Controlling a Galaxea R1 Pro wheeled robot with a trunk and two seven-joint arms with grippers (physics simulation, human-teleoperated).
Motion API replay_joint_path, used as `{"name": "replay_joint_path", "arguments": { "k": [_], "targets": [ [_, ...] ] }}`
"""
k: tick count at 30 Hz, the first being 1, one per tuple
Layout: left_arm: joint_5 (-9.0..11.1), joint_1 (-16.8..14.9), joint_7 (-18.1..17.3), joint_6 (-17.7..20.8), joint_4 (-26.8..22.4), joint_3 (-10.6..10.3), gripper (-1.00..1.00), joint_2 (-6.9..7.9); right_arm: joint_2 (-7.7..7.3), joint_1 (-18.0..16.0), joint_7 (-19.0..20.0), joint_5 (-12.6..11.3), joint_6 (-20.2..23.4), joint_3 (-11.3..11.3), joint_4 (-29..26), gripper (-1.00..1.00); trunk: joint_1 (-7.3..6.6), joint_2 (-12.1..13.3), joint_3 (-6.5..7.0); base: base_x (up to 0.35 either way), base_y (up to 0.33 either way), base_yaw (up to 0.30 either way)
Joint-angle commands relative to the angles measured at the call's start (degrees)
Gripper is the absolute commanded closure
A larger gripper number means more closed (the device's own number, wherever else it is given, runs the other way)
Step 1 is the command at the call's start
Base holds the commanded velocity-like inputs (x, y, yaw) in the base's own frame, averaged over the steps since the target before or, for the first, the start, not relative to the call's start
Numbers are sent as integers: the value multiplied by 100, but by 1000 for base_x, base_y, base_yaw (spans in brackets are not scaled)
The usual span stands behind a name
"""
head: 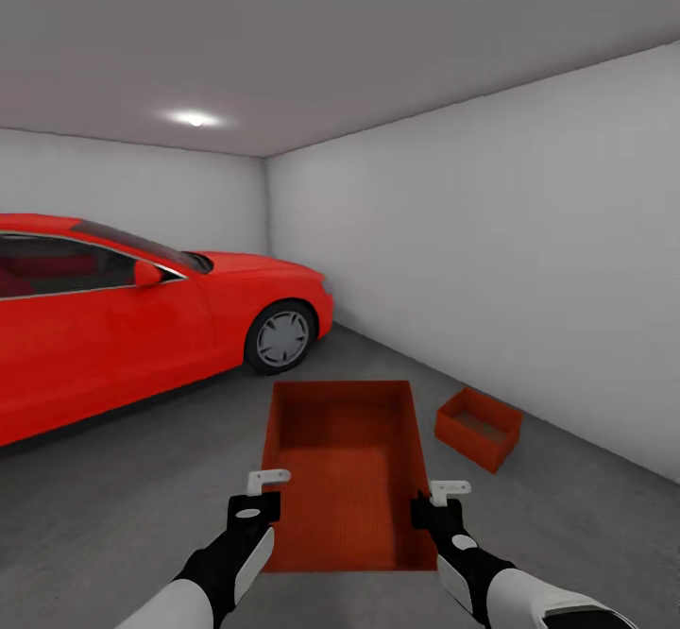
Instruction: Move the two storage containers from the living room to the garage. In the garage, place one container on the floor and stack the other container on top of it (either order is fine).
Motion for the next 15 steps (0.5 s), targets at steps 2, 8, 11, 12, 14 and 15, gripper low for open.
{"name": "replay_joint_path", "arguments": {
  "k": [2, 8, 11, 12, 14, 15],
  "targets": [
    [-16, -6, 49, 30, -32, -15, 100, 5, 3, -5, 6, -26, -14, -65, 16, 100, 5, -8, -10, 313, 143, -282],
    [-16, -6, 49, 30, -32, -15, 100, 5, 5, -5, 6, -26, -13, -65, 16, 100, 5, -8, -10, 313, 143, -282],
    [-16, -6, 49, 30, -34, -15, 100, 5, 6, -5, 6, -26, -14, -65, 16, 100, 5, -8, -10, 313, 143, -282],
    [-16, -6, 49, 30, -35, -15, 100, 5, 6, -5, 6, -26, -13, -65, 16, 100, 5, -8, -10, 313, 143, -282],
    [-16, -6, 49, 30, -36, -15, 100, 5, 3, -5, 6, -26, -14, -65, 16, 100, 5, -8, -10, 313, 143, -282],
    [-16, -6, 49, 30, -34, -15, 100, 5, 3, -4, 6, -26, -14, -65, 16, 100, 5, -8, -10, 313, 143, -282]
  ]
}}
